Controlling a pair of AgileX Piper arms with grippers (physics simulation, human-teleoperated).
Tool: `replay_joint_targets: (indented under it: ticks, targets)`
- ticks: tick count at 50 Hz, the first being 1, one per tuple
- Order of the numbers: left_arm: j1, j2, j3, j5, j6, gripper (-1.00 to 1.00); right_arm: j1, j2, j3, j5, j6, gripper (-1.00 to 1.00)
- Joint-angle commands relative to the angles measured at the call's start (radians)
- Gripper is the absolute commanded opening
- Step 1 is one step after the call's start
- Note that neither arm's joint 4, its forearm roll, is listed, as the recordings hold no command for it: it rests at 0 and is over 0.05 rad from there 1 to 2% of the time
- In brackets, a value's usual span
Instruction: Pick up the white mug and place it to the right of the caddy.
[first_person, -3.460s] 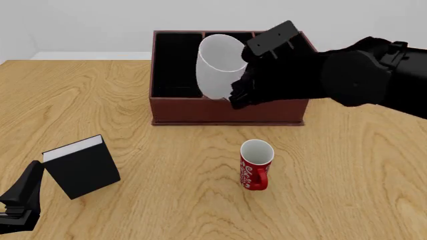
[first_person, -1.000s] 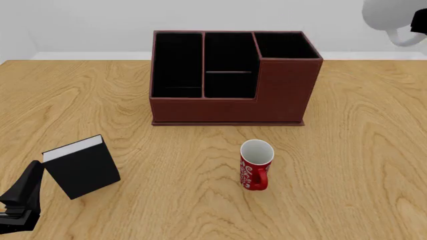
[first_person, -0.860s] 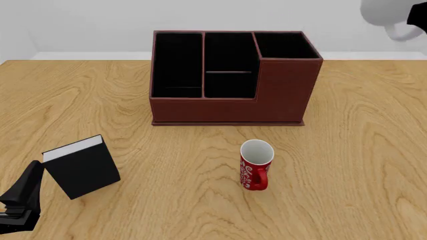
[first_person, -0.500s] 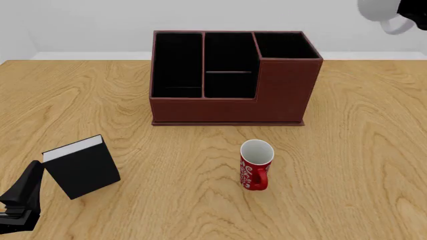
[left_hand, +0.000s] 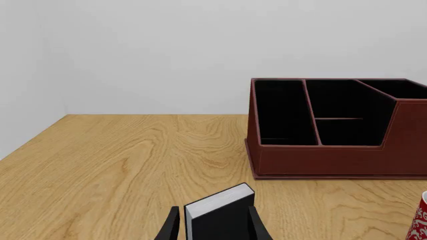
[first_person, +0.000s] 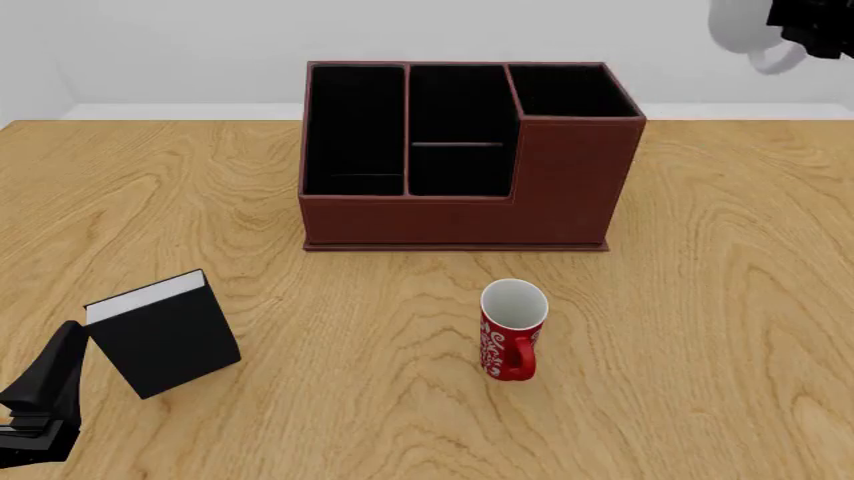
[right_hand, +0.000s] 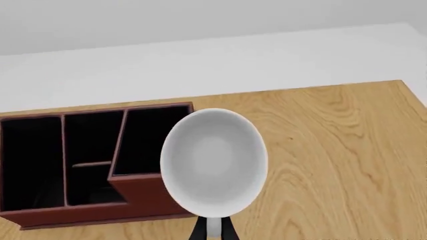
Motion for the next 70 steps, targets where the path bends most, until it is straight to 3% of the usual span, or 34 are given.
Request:
replay_joint_targets:
  ticks: [1, 25, 39, 70]
  targets:
    - [0.000, 0.000, 0.000, 0.000, 0.000, 1.00, -0.020, 0.054, -0.023, -0.008, 0.018, -1.00]
    - [0.000, 0.000, 0.000, 0.000, 0.000, 1.00, -0.036, 0.199, -0.070, -0.020, 0.038, -1.00]
    - [0.000, 0.000, 0.000, 0.000, 0.000, 1.00, -0.048, 0.277, -0.112, -0.001, 0.011, -1.00]
    - [0.000, 0.000, 0.000, 0.000, 0.000, 1.00, -0.081, 0.400, -0.131, -0.026, 0.049, -1.00]
